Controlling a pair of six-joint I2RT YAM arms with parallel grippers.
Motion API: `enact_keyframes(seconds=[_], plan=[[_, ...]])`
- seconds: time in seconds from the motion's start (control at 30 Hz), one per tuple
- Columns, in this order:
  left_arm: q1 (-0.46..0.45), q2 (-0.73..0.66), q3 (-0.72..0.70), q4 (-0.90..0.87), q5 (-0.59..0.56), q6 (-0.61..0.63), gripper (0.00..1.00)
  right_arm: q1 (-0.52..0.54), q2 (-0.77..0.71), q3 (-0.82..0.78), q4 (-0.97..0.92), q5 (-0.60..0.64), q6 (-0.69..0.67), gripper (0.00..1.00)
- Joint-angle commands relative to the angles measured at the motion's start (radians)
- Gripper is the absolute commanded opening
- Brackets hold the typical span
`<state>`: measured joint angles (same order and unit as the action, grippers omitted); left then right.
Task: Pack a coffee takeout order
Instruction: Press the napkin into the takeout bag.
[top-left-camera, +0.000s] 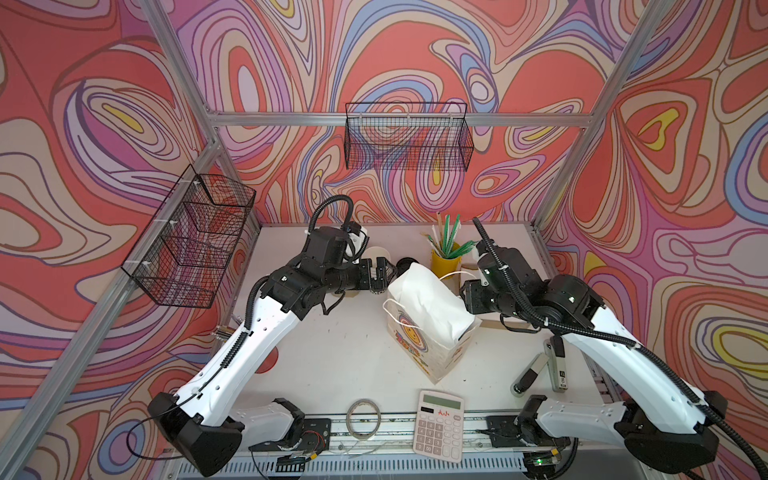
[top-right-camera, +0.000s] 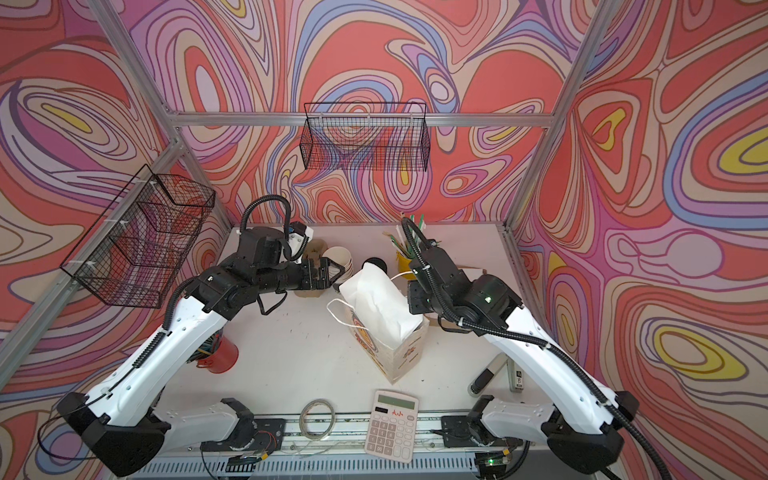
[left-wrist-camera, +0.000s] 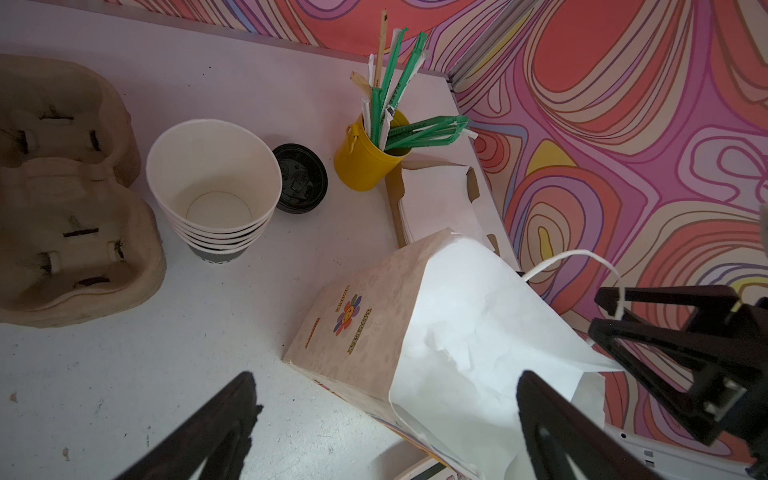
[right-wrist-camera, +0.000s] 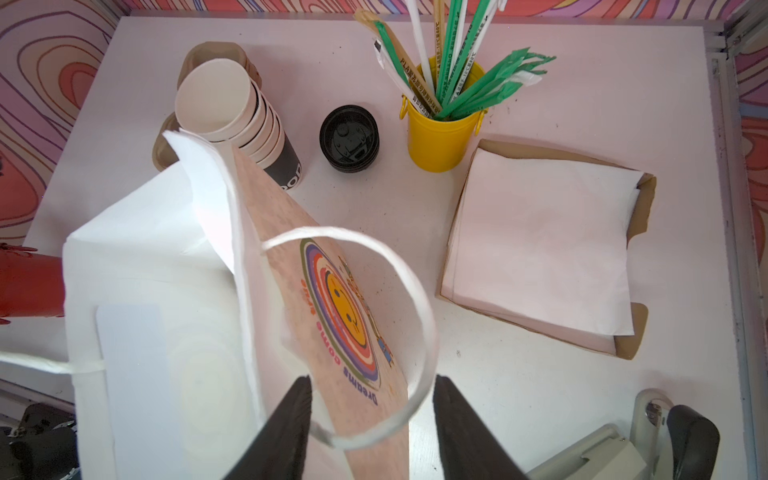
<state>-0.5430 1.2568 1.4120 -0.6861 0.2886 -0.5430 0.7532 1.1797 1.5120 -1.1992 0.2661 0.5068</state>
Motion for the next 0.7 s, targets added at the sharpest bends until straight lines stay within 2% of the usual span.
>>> enact_keyframes(seconds=[0.0,0.1,0.33,0.4,0.47,0.53,0.67], plan=[[0.003,-0.002,0.031,0.016,0.010,-0.001,1.00,-0.003,-0.041,0.015,-0.008,-0.071,0.023,0.51],[0.005,-0.006,0.026,0.023,0.019,-0.011,1.00,-0.003,-0.061,-0.021,0.025,-0.131,0.037,0.50],[0.004,-0.002,0.012,0.040,0.037,-0.023,1.00,-0.003,-0.089,-0.093,0.090,-0.200,0.047,0.40],[0.004,0.003,0.019,0.033,0.039,-0.021,1.00,-0.002,-0.057,-0.088,0.069,-0.190,0.034,0.32],[0.004,0.000,0.019,0.031,0.037,-0.018,1.00,-0.002,-0.049,-0.093,0.076,-0.188,0.027,0.18],[0.004,-0.003,0.018,0.024,0.030,-0.016,1.00,-0.002,-0.056,-0.096,0.093,-0.201,0.032,0.09],[0.005,-0.005,0.009,0.026,0.030,-0.016,1.00,0.000,-0.068,-0.100,0.078,-0.180,0.043,0.07]])
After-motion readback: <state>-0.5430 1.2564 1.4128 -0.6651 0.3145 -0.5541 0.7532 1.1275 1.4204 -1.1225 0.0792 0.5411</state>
